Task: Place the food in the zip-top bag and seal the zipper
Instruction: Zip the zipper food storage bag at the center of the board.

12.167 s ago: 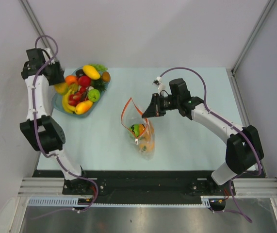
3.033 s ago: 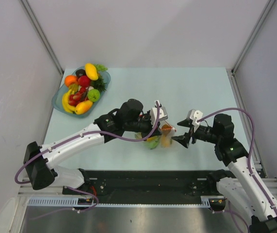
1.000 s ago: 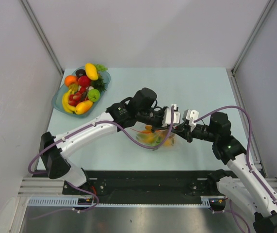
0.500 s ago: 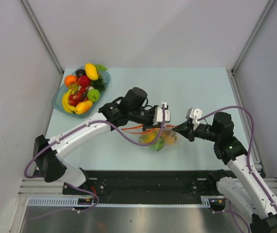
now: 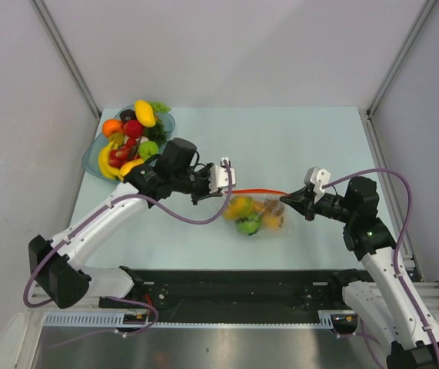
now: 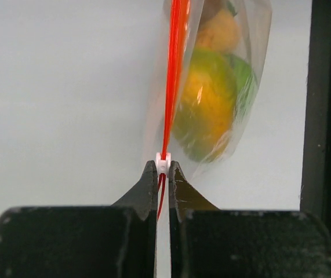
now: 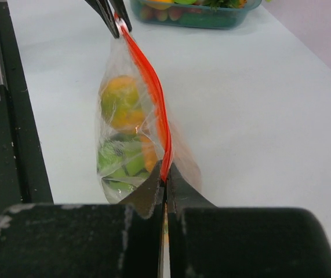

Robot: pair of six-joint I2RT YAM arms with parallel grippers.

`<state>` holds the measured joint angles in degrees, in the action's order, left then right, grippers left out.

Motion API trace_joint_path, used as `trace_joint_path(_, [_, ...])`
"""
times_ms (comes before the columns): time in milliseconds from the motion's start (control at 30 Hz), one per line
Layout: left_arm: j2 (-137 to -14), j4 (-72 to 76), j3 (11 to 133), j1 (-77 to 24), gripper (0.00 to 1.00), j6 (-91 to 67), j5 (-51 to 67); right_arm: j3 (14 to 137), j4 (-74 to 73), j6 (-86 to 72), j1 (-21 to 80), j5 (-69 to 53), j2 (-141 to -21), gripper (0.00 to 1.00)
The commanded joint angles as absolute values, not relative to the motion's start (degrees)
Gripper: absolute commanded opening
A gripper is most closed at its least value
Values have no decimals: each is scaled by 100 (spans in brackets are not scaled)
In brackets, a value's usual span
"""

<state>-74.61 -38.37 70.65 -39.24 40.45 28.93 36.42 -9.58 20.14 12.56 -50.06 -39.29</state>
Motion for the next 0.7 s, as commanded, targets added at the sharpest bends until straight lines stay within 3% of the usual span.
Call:
trace_joint_path(0, [-6988,-4333,6917,-3464,0,4403,2514,3753,-1054,2337,1064,-5045,-3867,0])
trace_joint_path(333, [-6583,-4623,6733,-2603,0,4526,2575,3955,-1169,2373,932,-4843,-4166,0])
trace_joint_path(667, [-6864,-4430,7040,-2391,0,4104,2892,4271,-906,2004,905,-4773,-4965,0])
